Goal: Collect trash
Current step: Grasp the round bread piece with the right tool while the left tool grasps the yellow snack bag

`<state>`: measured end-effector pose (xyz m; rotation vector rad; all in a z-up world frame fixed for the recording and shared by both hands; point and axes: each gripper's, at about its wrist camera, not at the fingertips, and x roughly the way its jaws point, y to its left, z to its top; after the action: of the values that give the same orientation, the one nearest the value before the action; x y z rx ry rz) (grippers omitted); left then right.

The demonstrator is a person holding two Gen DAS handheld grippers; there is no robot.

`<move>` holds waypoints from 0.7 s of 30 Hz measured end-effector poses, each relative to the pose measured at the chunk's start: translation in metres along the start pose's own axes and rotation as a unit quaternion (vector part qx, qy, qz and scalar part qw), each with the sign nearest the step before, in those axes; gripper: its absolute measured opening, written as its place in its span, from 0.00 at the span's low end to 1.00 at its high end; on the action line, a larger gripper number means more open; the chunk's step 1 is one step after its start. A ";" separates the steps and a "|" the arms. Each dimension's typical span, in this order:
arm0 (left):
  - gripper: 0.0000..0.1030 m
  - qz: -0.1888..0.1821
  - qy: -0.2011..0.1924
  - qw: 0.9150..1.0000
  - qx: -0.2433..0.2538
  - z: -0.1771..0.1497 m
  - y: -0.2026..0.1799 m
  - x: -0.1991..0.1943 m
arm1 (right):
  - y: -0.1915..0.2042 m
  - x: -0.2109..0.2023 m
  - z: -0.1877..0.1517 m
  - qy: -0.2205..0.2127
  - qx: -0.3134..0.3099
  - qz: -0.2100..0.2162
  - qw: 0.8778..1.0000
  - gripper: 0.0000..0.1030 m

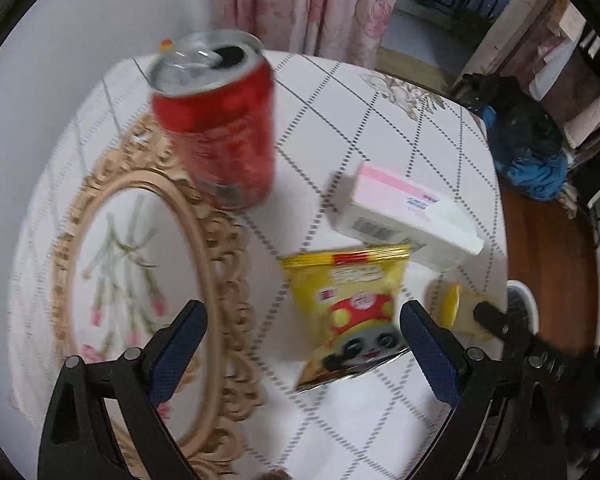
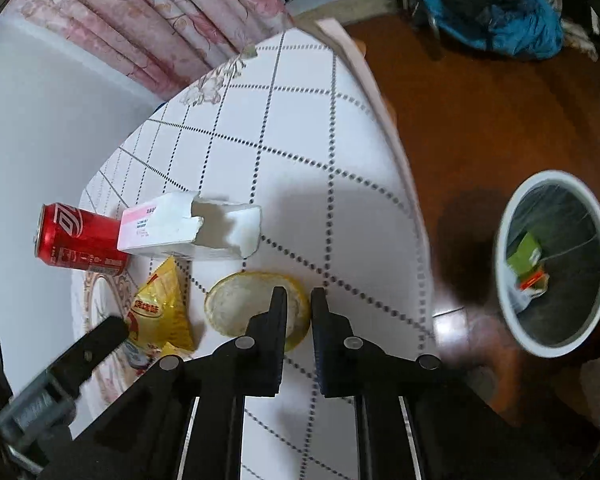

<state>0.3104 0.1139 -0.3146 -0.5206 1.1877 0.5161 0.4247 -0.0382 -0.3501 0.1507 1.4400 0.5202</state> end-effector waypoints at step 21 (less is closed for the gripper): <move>0.50 0.039 -0.034 0.998 0.030 -0.031 0.031 0.004 | 0.006 0.005 -0.003 0.005 0.005 0.014 1.000 0.50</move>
<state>0.2693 0.1189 -0.3311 -0.4043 1.1590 0.5584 0.4208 -0.0313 -0.3528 0.1756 1.4515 0.5371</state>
